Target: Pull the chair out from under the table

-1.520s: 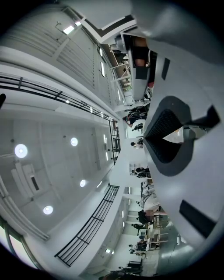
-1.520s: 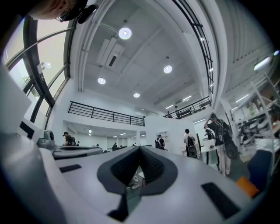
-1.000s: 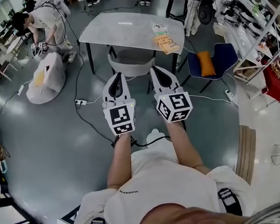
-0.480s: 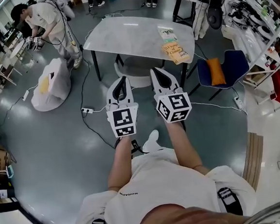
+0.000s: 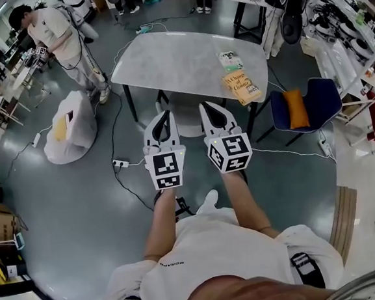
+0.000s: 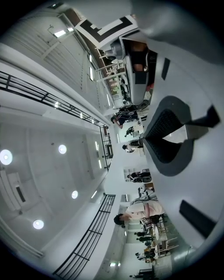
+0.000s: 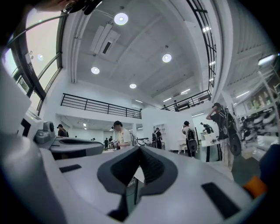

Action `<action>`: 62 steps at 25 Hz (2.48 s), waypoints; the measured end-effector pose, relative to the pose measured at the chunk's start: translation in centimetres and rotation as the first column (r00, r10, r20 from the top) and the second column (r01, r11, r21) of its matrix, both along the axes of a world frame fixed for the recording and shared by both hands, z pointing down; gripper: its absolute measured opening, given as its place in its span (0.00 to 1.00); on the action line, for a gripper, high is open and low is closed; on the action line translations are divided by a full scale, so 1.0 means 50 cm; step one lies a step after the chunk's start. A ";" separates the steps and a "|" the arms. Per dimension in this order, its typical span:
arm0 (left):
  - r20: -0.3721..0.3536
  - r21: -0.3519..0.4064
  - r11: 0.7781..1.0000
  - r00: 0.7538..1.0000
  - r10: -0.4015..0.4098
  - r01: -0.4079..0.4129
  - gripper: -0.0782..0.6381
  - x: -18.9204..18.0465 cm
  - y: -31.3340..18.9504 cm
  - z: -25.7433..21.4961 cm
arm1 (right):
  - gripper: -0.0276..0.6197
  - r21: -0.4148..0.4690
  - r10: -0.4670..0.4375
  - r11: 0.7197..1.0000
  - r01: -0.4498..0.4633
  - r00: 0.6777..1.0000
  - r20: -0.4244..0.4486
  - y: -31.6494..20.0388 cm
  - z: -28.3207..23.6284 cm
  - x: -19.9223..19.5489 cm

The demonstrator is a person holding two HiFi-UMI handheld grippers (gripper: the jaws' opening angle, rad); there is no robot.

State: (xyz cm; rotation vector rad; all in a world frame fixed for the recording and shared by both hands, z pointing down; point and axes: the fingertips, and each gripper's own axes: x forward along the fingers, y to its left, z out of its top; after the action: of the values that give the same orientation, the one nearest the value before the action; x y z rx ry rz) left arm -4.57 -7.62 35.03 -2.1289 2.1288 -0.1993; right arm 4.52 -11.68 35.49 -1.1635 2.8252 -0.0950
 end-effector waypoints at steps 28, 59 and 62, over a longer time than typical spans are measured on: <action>0.077 -0.143 0.983 0.989 0.124 -0.113 0.12 -0.180 -0.272 0.113 | 0.06 -0.090 0.089 0.991 -0.097 0.992 -0.087 -0.253 0.103 -0.149; 0.138 -0.658 0.654 0.794 0.592 -0.373 0.26 -0.170 -0.344 0.524 | 0.20 -0.388 -0.148 0.921 -0.020 0.905 -0.398 -0.297 0.485 -0.222; 0.134 -0.690 0.610 0.760 0.635 -0.388 0.30 -0.166 -0.344 0.565 | 0.22 -0.394 -0.232 0.918 0.038 0.857 -0.459 -0.282 0.543 -0.228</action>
State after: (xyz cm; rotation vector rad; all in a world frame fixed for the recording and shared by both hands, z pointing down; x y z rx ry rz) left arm -12.87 -24.82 63.29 -2.6607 1.2135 -1.2941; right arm -6.87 -25.80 62.64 -1.1870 3.4708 -0.4183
